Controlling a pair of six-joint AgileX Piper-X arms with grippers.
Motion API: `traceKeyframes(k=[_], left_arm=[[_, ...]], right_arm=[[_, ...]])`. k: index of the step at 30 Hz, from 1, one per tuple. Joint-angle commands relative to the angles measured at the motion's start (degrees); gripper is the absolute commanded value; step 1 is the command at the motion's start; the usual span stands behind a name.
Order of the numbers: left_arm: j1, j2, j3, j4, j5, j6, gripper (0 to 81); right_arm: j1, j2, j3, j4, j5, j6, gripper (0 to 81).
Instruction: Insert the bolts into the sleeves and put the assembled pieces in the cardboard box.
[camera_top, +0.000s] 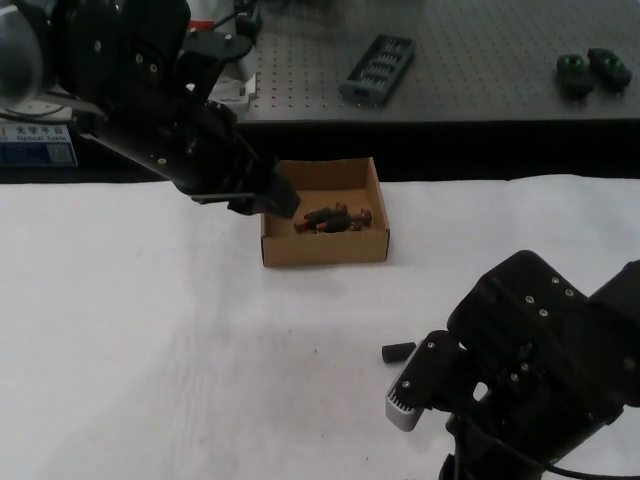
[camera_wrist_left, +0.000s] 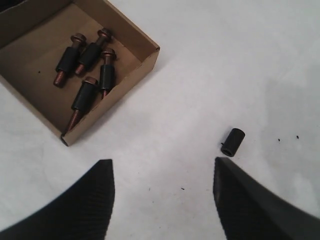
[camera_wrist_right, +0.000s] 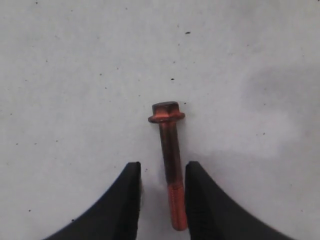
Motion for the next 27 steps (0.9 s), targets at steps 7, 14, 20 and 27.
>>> traceKeyframes(k=[7, 14, 20, 27], left_arm=[[0.1, -0.7, -0.3, 0.0, 0.5, -1.2, 42.8], [0.1, -0.7, -0.3, 1.3, 0.5, -1.4, 42.8], [0.1, -0.7, -0.3, 1.4, 0.5, -1.4, 42.8], [0.1, -0.7, -0.3, 1.5, 0.5, -3.1, 42.8]], right_arm=[[0.1, 4.1, -2.8, 1.2, 0.1, -1.2, 23.0], [0.1, 6.4, -3.9, 1.1, 0.1, -2.1, 23.0], [0.8, 7.8, -4.0, 4.3, 3.9, -2.3, 23.0], [2.8, 9.1, -5.9, 8.4, 8.8, -2.3, 23.0]])
